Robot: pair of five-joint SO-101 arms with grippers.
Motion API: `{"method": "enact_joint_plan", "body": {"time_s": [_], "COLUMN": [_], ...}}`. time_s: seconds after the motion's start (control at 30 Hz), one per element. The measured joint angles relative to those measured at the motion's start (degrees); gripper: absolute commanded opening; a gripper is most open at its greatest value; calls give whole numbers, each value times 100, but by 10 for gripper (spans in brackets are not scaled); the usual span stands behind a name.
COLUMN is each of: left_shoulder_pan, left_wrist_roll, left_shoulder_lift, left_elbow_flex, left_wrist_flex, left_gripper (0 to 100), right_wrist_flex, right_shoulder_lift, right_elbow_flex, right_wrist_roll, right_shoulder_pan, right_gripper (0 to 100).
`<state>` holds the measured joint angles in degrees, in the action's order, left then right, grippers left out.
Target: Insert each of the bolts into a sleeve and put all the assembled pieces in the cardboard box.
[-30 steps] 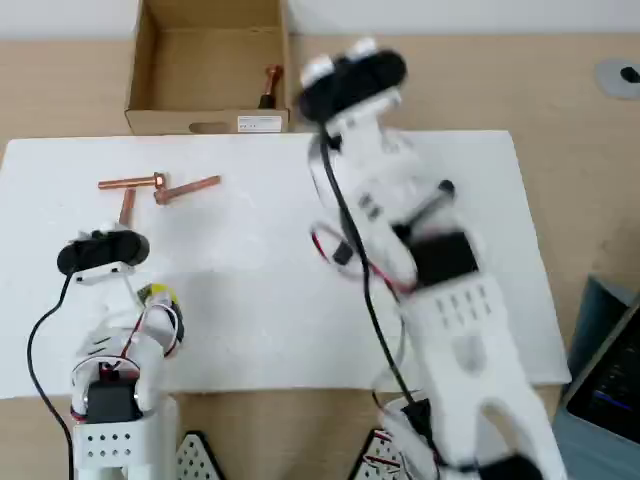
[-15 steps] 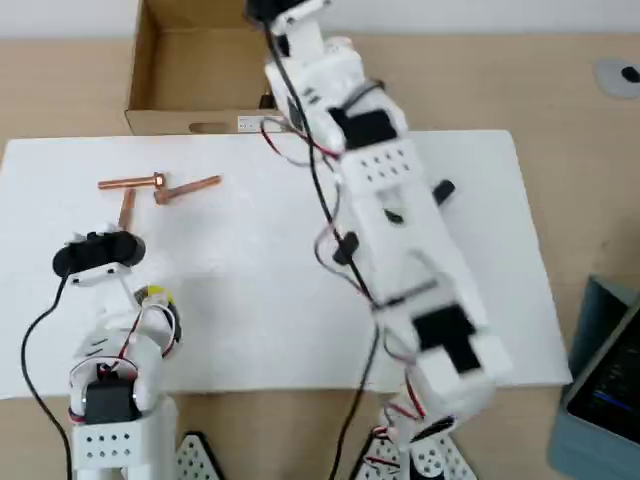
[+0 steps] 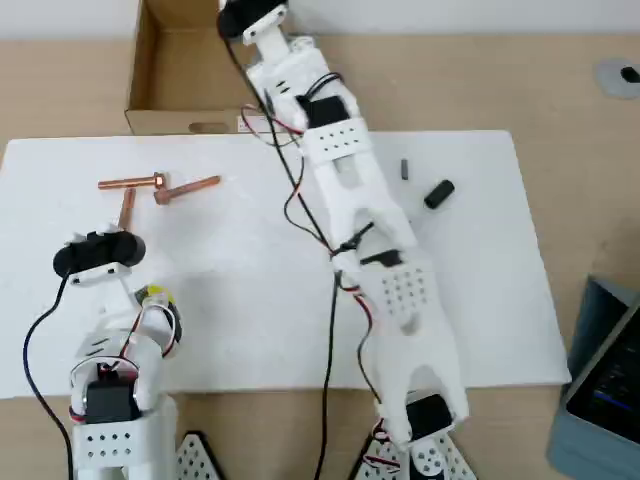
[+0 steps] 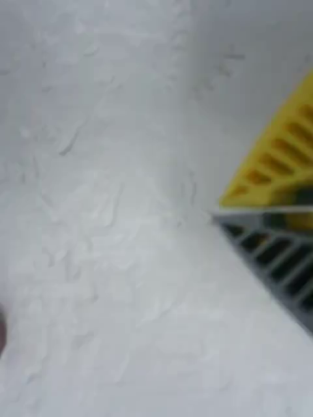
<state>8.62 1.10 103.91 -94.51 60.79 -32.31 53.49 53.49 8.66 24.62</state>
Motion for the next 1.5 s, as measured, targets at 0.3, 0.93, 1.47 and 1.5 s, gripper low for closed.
{"method": "enact_joint_plan", "body": {"time_s": [0.3, 0.93, 1.47, 1.5], "left_shoulder_pan": [0, 0, 0, 0], "left_wrist_roll": [0, 0, 0, 0], "left_shoulder_lift": [0, 0, 0, 0], "left_elbow_flex": [0, 0, 0, 0], "left_wrist_flex": [0, 0, 0, 0], "left_gripper": [2, 2, 2, 2], "right_wrist_flex": [-782, -1714, -3727, -3851], "right_shoulder_lift": [1046, 1204, 1187, 1187], "right_elbow_flex": [1459, 2031, 3903, 3903], "right_wrist_roll": [316, 316, 316, 290], "right_shoulder_pan": [352, 360, 360, 360], "right_gripper": [13, 141, 141, 141]}}
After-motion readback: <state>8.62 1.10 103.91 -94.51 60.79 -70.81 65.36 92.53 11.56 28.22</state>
